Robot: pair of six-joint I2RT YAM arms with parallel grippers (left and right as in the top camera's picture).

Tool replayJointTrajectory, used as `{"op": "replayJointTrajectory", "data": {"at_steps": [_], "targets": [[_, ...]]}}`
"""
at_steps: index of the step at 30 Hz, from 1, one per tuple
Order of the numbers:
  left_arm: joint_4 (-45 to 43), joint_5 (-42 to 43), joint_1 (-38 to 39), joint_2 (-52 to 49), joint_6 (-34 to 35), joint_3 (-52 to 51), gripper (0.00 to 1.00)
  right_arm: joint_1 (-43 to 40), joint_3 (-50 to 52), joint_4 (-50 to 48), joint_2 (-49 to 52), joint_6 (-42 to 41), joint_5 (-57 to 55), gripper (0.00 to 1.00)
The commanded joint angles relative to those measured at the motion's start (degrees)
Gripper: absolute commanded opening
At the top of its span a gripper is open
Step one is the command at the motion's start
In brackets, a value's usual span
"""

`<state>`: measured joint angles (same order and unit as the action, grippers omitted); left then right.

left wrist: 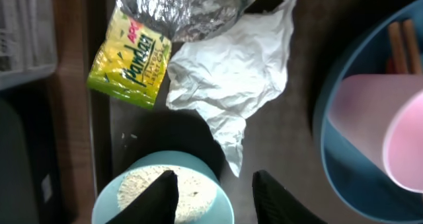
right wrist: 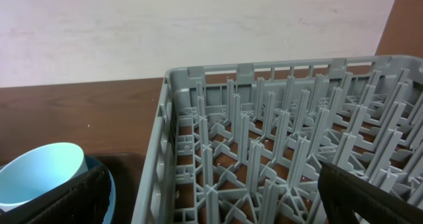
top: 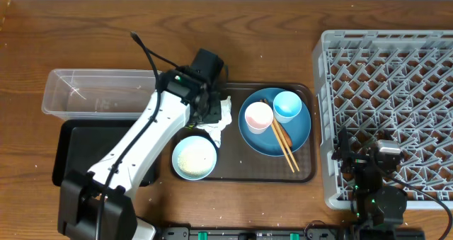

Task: Sort waste into correct bins and load items into the dishwasher rack
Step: 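Lower the left gripper and grasp the white tissue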

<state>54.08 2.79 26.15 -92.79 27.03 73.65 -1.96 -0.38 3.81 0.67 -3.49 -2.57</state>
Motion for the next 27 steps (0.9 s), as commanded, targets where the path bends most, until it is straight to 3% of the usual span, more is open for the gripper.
{"op": "replayJointTrajectory", "data": {"at_steps": [1, 5, 15, 27], "targets": [[-1.4, -0.7, 0.0, 0.3, -0.2, -2.2, 0.41, 1.2, 0.1, 0.2, -0.4, -0.5, -0.4, 0.99], [-3.8, -0.7, 0.0, 0.3, -0.2, -4.7, 0.41, 1.2, 0.1, 0.2, -0.4, -0.5, -0.4, 0.99], [-11.0, -0.7, 0.0, 0.3, -1.0, -9.7, 0.64, 1.2, 0.1, 0.2, -0.4, -0.5, -0.4, 0.99], [-18.3, -0.7, 0.1, 0.3, -3.4, -13.2, 0.7, 1.2, 0.1, 0.2, -0.4, -0.5, -0.4, 0.99]]}}
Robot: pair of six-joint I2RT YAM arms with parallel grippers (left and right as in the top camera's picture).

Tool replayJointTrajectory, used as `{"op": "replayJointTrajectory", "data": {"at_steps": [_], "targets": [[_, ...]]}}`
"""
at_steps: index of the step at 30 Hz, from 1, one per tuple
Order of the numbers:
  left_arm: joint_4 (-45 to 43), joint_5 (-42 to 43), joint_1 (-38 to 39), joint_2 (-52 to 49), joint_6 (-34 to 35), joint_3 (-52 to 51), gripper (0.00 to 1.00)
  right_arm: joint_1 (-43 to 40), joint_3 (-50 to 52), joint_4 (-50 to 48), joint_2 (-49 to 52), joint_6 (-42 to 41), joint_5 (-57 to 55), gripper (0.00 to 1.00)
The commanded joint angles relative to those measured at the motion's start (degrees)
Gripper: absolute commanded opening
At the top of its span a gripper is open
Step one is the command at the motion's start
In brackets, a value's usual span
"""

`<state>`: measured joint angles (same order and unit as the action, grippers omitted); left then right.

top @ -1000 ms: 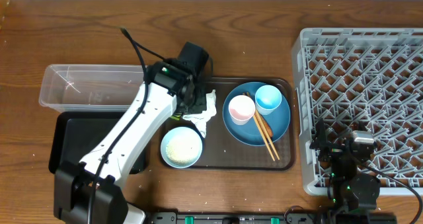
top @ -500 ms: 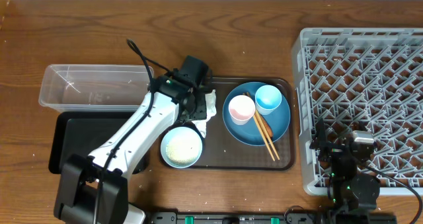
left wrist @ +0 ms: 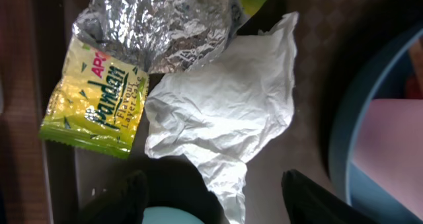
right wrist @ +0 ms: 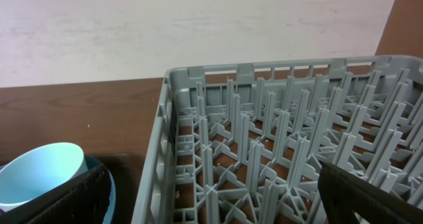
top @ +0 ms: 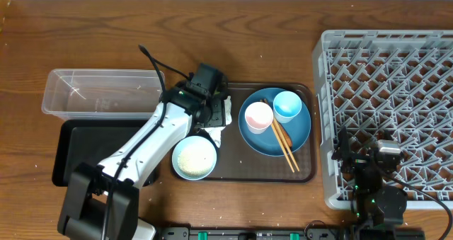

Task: Sort waste into correct bins and load items into the dishwasher rack
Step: 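Lower the left gripper and grasp the white tissue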

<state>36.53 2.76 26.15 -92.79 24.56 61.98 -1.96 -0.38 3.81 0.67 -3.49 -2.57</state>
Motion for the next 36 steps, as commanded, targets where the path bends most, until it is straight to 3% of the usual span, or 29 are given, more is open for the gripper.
{"op": "replayJointTrajectory", "data": {"at_steps": [1, 14, 31, 33, 36], "targets": [[-1.7, -0.7, 0.1, 0.3, -1.0, -2.1, 0.71, 1.2, 0.1, 0.2, -0.4, -0.5, -0.4, 0.99], [-11.3, -0.5, 2.0, -3.1, -3.1, -6.5, 0.76, 1.2, 0.1, 0.2, -0.4, -0.5, -0.4, 0.99], [-12.9, -4.9, 2.9, -10.2, -3.1, -6.5, 0.76, 1.2, 0.1, 0.2, -0.4, -0.5, -0.4, 0.99], [-12.8, -4.9, 2.9, -10.2, -3.1, -6.5, 0.68, 1.2, 0.1, 0.2, -0.4, -0.5, -0.4, 0.99], [-12.0, -4.9, 2.9, -10.2, -3.1, -6.5, 0.42, 1.2, 0.1, 0.2, -0.4, -0.5, -0.4, 0.99]]}}
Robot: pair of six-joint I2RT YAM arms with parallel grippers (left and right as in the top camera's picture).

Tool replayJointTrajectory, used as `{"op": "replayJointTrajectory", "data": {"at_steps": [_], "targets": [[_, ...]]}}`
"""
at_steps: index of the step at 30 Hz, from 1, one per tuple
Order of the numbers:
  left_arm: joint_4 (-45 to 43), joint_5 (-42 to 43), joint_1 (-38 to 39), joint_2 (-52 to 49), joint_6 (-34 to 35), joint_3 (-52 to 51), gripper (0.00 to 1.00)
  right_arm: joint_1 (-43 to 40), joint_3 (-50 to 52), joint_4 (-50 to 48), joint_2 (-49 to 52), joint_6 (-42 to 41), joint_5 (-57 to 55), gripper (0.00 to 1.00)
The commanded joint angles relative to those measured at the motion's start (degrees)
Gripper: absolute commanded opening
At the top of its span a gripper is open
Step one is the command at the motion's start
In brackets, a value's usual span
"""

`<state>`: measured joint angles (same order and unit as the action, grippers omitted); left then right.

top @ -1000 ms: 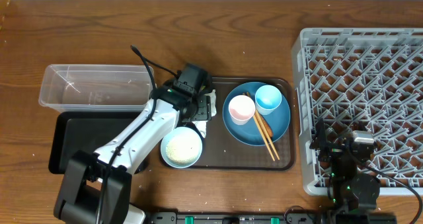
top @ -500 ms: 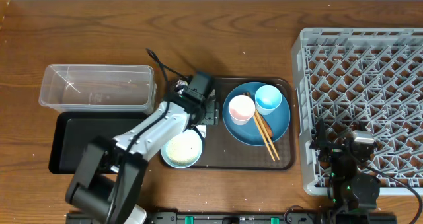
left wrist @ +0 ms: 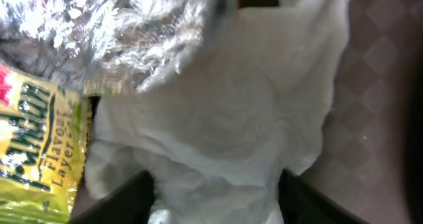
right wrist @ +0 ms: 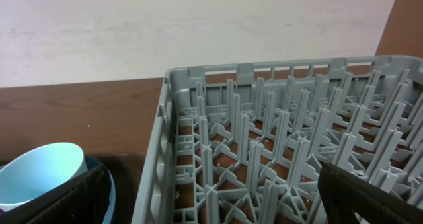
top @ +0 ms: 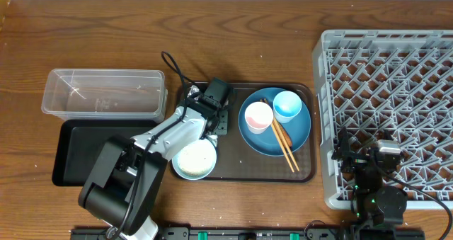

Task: Sort waste into correct bins and load items into the dishwasher rack
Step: 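Lower the left gripper and grasp the white tissue, then carry the tissue left and drop it into the clear bin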

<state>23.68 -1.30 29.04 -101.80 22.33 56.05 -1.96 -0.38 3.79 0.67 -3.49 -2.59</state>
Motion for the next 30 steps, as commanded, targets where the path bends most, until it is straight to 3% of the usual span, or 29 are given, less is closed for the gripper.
{"op": "replayJointTrajectory", "data": {"at_steps": [1, 3, 4, 5, 12, 21, 24, 30], "targets": [[1.0, -0.8, 0.0, -1.2, -0.9, -0.6, 0.34, 1.2, 0.1, 0.2, -0.4, -0.5, -0.4, 0.99], [1.3, -0.7, 0.0, -1.2, -0.9, -0.6, 0.21, 1.2, 0.1, 0.2, -0.4, -0.5, -0.4, 0.99], [1.5, -0.7, 0.0, -1.2, -0.9, -0.6, 0.08, 1.2, 0.1, 0.2, -0.4, -0.5, -0.4, 0.99], [1.8, -0.7, 0.0, -1.0, -0.9, -0.6, 0.06, 1.2, 0.1, 0.2, -0.4, -0.5, -0.4, 0.99], [3.5, -0.2, 0.0, 3.9, -0.9, -0.5, 0.06, 1.2, 0.1, 0.2, -0.4, -0.5, -0.4, 0.99], [5.3, -0.5, 0.0, 20.3, -0.9, -0.5, 0.06, 1.2, 0.1, 0.2, -0.4, -0.5, -0.4, 0.99], [5.0, -5.5, 0.0, 26.2, -0.9, -0.5, 0.06, 1.2, 0.1, 0.2, -0.4, -0.5, -0.4, 0.99], [5.1, -24.8, -0.4, 33.6, -0.8, -0.5, 0.06, 1.2, 0.1, 0.2, -0.4, -0.5, -0.4, 0.99]]}}
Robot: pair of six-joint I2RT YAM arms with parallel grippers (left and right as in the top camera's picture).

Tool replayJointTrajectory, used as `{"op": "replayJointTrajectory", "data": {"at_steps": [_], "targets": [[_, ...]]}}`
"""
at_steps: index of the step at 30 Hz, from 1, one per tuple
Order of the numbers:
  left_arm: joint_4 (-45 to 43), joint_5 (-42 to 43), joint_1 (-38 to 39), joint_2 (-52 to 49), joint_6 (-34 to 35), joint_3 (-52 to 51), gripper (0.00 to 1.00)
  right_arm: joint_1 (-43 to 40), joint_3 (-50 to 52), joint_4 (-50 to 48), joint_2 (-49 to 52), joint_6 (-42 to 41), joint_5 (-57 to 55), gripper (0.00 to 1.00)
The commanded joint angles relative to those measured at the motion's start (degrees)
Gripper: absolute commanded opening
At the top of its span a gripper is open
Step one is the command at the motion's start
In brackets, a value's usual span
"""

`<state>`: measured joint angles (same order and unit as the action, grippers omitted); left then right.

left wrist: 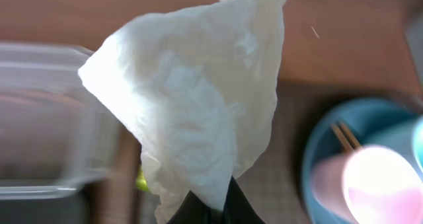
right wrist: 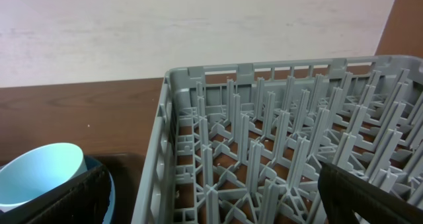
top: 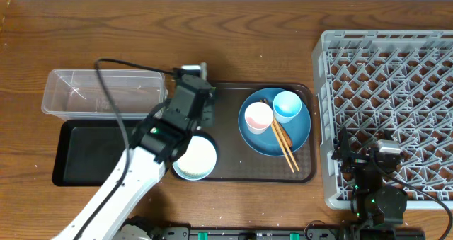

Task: Sort waste into correct bins and load items into the dishwasher rack
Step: 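Carry the tissue left and drop it into the clear bin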

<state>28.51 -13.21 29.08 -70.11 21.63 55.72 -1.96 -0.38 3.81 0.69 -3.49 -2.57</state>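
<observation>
My left gripper (left wrist: pixel 210 209) is shut on a crumpled white napkin (left wrist: pixel 198 98), which hangs in the air in front of the wrist camera. In the overhead view the left gripper (top: pixel 192 81) is raised over the left end of the brown tray (top: pixel 233 166), beside the clear bin (top: pixel 102 93). A sliver of the yellow-green snack wrapper (left wrist: pixel 141 181) shows below the napkin. The blue plate (top: pixel 297 137) carries a pink cup (top: pixel 258 116), a blue cup (top: pixel 287 105) and chopsticks (top: pixel 283 142). My right gripper (right wrist: pixel 211 197) is open and empty at the grey rack's (top: pixel 396 77) near-left corner.
A white bowl of rice (top: pixel 195 157) sits on the tray's front left, partly under my left arm. A black tray bin (top: pixel 85 155) lies in front of the clear bin. The rack fills the table's right side.
My left gripper was open and low, its fingers either side of the napkin on the tray. Now it is shut on the napkin and raised, nearer the clear bin. The right arm is unchanged.
At first my left gripper was open above the bowl, with napkin and wrapper lying on the tray. It then stood closer over the napkin, then astride it. Now the napkin hangs from the shut fingers while the wrapper stays on the tray. The right arm never moved.
</observation>
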Motion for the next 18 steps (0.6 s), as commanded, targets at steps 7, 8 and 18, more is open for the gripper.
{"op": "replayJointTrajectory", "data": {"at_steps": [7, 8, 18], "targets": [[0.7, -13.2, -6.6, 0.8, 6.7, -0.2, 0.06, 1.2, 0.1, 0.2, -0.4, -0.5, -0.4, 0.99], [0.3, -13.2, -7.8, 0.3, 7.5, -0.2, 0.06, 1.2, 0.1, 0.2, -0.4, -0.5, -0.4, 0.99], [-5.6, -12.8, -19.2, -7.1, 12.4, -0.2, 0.08, 1.2, 0.1, 0.2, -0.4, -0.5, -0.4, 0.99]]}}
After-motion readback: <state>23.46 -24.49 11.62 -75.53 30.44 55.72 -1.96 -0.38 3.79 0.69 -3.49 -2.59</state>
